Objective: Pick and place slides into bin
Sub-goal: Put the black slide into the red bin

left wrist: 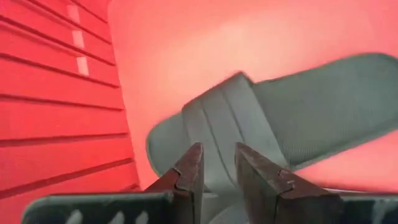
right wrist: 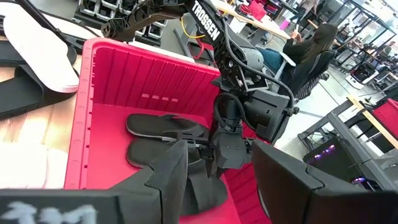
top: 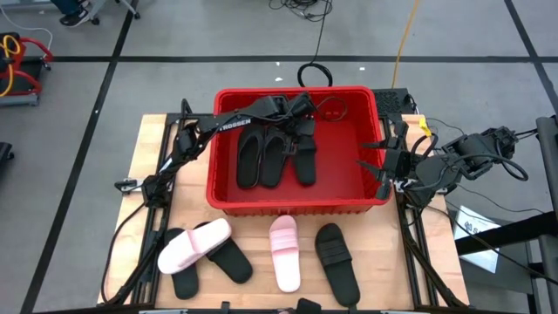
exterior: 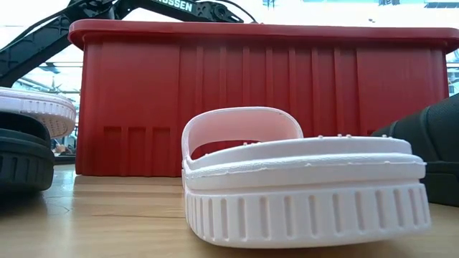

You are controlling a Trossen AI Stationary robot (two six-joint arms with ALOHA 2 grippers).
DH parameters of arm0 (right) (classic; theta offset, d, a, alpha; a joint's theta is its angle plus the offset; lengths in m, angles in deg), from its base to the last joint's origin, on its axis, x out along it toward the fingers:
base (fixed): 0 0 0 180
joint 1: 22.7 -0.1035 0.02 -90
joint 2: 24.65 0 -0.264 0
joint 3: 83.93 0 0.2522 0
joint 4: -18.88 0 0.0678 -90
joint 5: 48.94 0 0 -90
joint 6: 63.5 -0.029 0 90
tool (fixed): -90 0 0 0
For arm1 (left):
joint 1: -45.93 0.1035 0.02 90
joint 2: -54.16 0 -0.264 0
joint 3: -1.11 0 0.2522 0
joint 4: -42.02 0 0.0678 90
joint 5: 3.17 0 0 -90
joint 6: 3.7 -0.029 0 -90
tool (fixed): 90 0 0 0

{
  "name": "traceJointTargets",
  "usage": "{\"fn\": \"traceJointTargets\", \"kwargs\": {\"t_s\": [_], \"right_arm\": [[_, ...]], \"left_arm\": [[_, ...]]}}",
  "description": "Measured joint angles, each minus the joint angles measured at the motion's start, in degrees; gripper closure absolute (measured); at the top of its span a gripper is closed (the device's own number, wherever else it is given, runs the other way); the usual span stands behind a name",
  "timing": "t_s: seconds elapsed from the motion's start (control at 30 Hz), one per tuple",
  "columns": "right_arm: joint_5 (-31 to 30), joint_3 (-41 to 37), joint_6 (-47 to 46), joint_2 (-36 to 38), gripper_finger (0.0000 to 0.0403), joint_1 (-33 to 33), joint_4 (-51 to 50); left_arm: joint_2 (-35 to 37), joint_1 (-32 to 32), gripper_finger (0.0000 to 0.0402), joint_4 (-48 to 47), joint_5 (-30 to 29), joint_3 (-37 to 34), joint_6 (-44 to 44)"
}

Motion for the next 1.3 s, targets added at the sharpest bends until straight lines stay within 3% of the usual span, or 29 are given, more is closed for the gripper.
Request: {"fn": "traceJointTargets", "kwargs": {"t_s": [0.33, 0.53, 0.83, 1.0, 1.3], "right_arm": [[0.1, 0.0, 0.0, 0.0, 0.0234, 0.0, 0.0], [0.7, 0.0, 0.8, 0.0, 0.0234, 0.0, -1.4], [14.0, -1.1, 3.2, 0.2, 0.0234, 0.0, -5.1], [27.7, -5.8, 8.2, 0.6, 0.0234, -0.1, -5.1], [39.3, -16.2, 10.1, 0.6, 0.0234, -3.2, -3.5]], "left_arm": [[0.3, -0.3, 0.0314, 1.5, -0.4, 0.0, 5.2], [4.2, -2.2, 0.0314, 1.6, -0.5, 0.0, 7.9], [13.3, -6.9, 0.0314, 1.3, -2.3, 0.0, 13.9], [18.3, -10.0, 0.0314, 1.0, -2.7, 0.0, 17.8], [26.6, -17.1, 0.0314, -1.4, -11.7, 0.1, 24.7]]}}
